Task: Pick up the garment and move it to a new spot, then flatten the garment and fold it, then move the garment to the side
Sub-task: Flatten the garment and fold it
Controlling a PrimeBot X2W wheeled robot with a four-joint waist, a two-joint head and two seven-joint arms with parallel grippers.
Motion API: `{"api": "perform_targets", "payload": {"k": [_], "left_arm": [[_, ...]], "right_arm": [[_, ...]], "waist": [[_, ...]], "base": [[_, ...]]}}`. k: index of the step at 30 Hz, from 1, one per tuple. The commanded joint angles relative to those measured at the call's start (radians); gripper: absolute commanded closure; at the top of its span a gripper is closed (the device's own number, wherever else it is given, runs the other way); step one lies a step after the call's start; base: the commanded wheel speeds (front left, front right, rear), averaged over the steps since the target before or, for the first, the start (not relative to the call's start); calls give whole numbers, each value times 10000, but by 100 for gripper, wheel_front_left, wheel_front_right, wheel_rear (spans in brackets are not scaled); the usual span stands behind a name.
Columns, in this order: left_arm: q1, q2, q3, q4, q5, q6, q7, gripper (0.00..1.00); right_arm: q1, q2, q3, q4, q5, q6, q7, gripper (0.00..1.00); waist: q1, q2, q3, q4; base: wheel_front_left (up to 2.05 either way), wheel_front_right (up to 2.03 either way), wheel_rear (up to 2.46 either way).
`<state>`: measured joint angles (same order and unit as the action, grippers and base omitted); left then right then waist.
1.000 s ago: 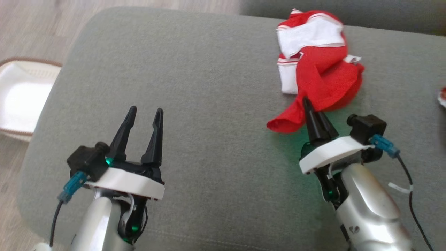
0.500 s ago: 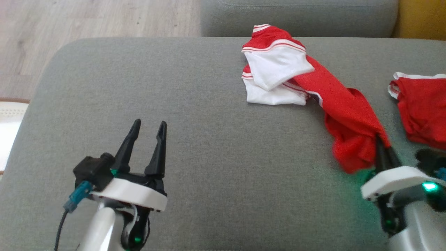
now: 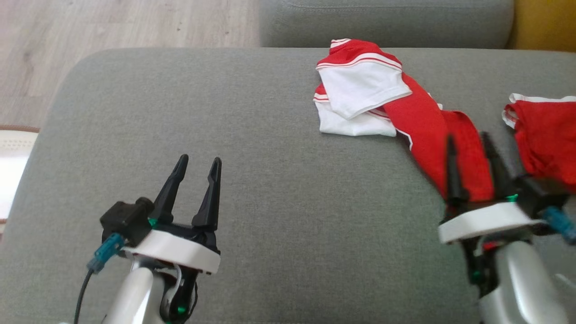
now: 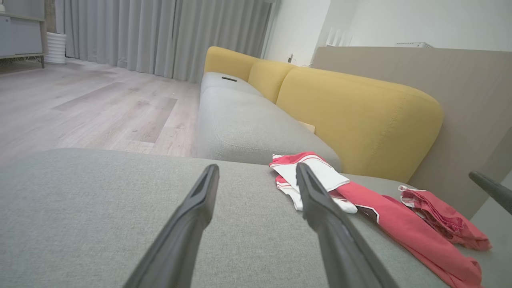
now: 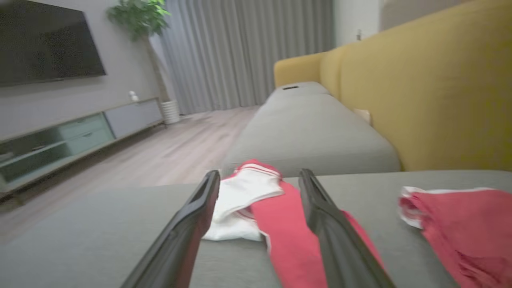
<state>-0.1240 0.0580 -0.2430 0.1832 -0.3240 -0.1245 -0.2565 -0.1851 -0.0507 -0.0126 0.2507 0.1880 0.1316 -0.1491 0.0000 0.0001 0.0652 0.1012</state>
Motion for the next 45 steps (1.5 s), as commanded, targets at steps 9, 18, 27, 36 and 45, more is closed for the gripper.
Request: {"api": "perform_targets", "payload": {"k": [9,18,27,36,45], "left_arm": [[-418,39,277,-657,-57,-61,-53,0],[-826,-3,-199,-526,-149,-61,-53,0],[-1143,-57,-524,-266,-360,-61,-53,0],[-1190,-74,-675,-267,-526,-61,-53,0],[-1185,-76,-574,-186,-563,-61,-53,0]], "right_arm": [[312,-9,1446,-477,-114,-9,-308,0],[-1485,-657,2205,1224,-1026,-9,381,0],[-3712,-1505,2741,4119,-1678,-9,1038,0],[-4953,-1822,2633,6303,-2033,-9,1073,7],[-5590,-837,3193,7416,-1052,-9,-116,100]], "waist": [[0,-1,280,501],[0,-1,1195,1575],[0,-1,1816,2770],[0,-1,2028,3258],[0,-1,1735,3081]], "base": [[0,0,0],[0,0,0],[0,0,0],[0,0,0],[0,0,0]]}}
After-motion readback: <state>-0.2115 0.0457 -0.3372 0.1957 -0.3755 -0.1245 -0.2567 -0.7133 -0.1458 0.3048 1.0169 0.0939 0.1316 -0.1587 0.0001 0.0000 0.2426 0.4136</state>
